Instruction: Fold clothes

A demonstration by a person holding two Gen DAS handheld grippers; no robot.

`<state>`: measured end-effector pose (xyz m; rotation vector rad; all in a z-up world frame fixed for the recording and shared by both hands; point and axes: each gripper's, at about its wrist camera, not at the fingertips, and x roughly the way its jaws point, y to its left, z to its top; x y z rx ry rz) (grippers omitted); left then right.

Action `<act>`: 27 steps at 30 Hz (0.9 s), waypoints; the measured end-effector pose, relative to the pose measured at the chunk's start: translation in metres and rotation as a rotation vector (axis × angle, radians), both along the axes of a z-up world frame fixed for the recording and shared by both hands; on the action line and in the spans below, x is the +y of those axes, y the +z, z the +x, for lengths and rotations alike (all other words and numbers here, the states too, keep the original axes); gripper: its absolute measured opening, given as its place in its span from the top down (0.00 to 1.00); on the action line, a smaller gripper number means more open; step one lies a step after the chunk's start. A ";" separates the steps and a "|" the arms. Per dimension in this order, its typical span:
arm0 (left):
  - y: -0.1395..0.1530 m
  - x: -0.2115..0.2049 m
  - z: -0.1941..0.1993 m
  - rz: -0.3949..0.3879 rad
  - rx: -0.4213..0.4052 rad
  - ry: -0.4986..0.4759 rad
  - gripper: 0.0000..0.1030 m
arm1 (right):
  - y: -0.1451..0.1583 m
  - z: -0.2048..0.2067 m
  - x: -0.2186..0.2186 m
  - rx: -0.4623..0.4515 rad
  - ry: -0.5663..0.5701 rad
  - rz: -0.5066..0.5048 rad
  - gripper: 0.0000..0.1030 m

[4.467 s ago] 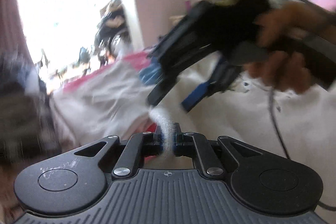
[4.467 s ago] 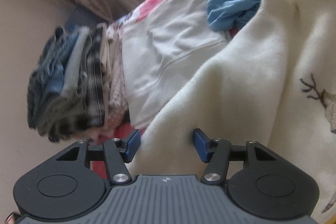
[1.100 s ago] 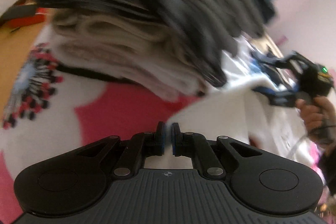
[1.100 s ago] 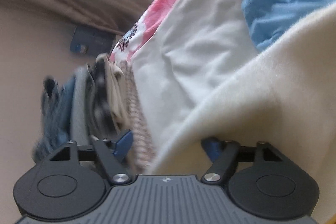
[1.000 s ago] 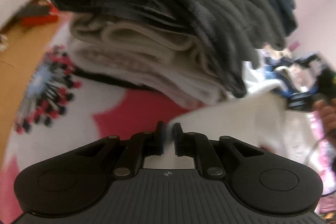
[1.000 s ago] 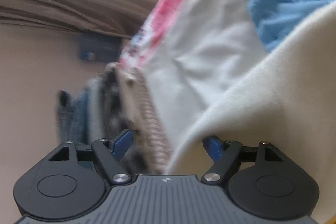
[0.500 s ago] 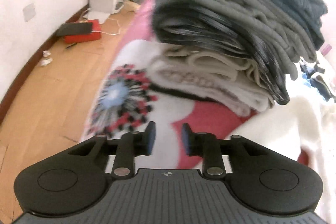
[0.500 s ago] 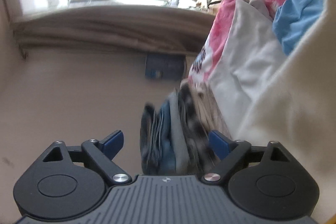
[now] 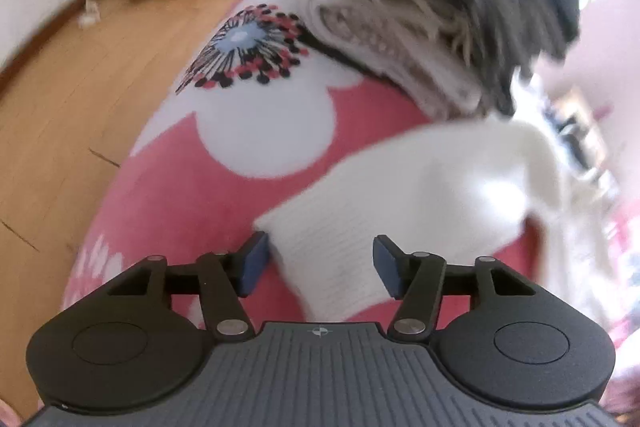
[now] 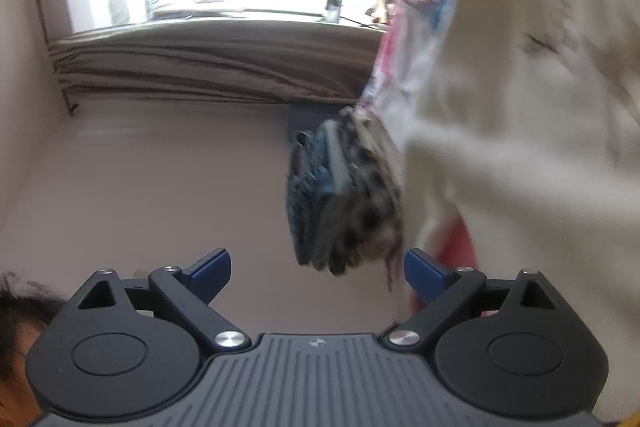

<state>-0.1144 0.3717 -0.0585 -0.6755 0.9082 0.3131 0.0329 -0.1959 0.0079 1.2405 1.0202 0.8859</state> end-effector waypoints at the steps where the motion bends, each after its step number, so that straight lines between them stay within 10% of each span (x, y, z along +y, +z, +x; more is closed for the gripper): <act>1: -0.003 -0.004 -0.001 0.016 0.003 0.020 0.44 | -0.009 -0.011 -0.003 0.035 -0.013 0.011 0.06; 4: -0.007 -0.011 -0.006 0.001 -0.017 0.165 0.44 | -0.038 -0.042 -0.009 0.140 -0.059 0.035 0.06; 11: 0.010 -0.025 0.006 0.160 0.051 0.289 0.90 | -0.085 -0.073 -0.008 0.294 -0.146 0.041 0.05; 19: 0.051 0.012 0.047 0.439 0.062 0.210 0.91 | -0.084 -0.063 -0.012 0.278 -0.137 -0.031 0.05; 27: 0.004 0.025 0.093 0.672 0.186 0.080 0.86 | -0.079 -0.053 -0.010 0.243 -0.133 -0.194 0.05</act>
